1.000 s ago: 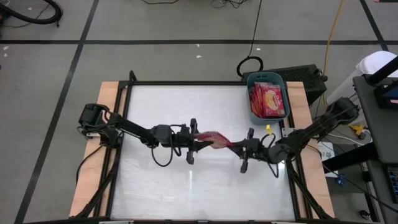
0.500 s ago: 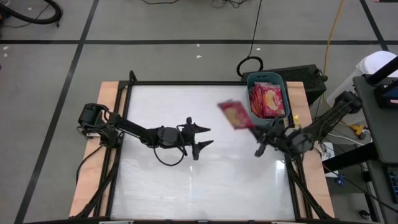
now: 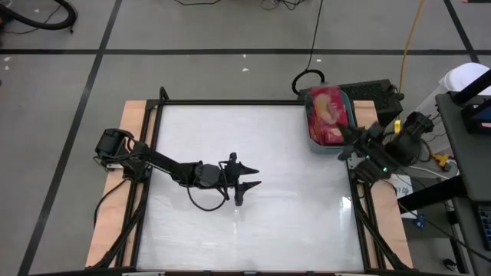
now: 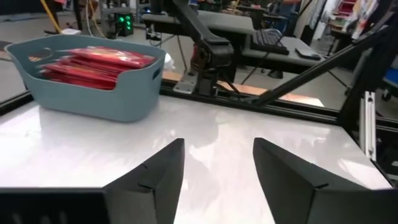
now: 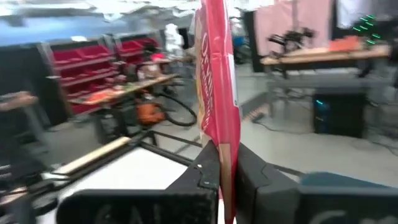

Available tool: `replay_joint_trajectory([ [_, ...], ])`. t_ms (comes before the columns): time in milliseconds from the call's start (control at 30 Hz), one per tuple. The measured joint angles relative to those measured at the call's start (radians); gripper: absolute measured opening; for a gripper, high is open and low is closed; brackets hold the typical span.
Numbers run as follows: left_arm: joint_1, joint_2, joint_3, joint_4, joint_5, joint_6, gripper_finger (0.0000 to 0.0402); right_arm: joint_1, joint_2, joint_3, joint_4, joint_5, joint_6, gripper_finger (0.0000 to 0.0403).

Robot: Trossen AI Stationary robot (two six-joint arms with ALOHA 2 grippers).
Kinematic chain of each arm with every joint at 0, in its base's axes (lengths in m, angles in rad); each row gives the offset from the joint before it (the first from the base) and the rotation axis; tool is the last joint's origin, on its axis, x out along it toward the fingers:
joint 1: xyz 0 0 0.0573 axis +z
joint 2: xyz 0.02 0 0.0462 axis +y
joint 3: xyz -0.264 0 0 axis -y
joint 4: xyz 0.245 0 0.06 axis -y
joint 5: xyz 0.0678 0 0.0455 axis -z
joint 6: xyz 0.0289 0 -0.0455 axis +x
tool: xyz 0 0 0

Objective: Sort popcorn bags into baskets
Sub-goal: Put the red popcorn bag into the blue bin

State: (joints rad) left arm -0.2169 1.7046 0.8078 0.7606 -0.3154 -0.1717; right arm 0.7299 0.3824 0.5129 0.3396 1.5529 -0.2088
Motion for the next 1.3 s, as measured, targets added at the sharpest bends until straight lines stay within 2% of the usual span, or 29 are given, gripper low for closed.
replay_joint_trajectory([
  [133,-0.020,0.000,0.000,0.000,0.000,-0.015,0.0179,0.032,-0.087,-0.003,0.001,0.012,-0.030,0.0008],
  [300,-0.048,0.000,0.000,0.008,0.000,-0.012,0.0166,0.079,-0.140,-0.021,-0.001,-0.061,0.033,0.0009],
  [433,-0.054,0.000,0.000,0.023,0.000,0.023,0.0159,0.110,-0.150,-0.024,-0.004,0.020,0.035,0.0009],
  [700,-0.054,0.000,0.000,0.034,0.000,0.021,0.0159,0.112,-0.170,-0.069,-0.015,0.017,0.175,0.0004],
  [900,-0.077,0.000,0.000,0.042,0.000,0.016,0.0159,0.110,-0.248,-0.150,0.013,0.018,0.249,0.0003],
  [1100,-0.081,0.000,0.000,0.071,0.000,0.036,0.0159,0.108,-0.379,-0.178,0.061,0.018,0.146,0.0003],
  [1233,-0.077,0.000,0.000,0.084,0.000,0.038,0.0159,0.086,-0.378,-0.178,0.209,0.015,-0.042,0.0002],
  [1300,-0.075,0.000,0.001,0.084,0.000,0.033,0.0159,0.071,-0.381,-0.184,0.257,0.019,-0.082,0.0002],
])
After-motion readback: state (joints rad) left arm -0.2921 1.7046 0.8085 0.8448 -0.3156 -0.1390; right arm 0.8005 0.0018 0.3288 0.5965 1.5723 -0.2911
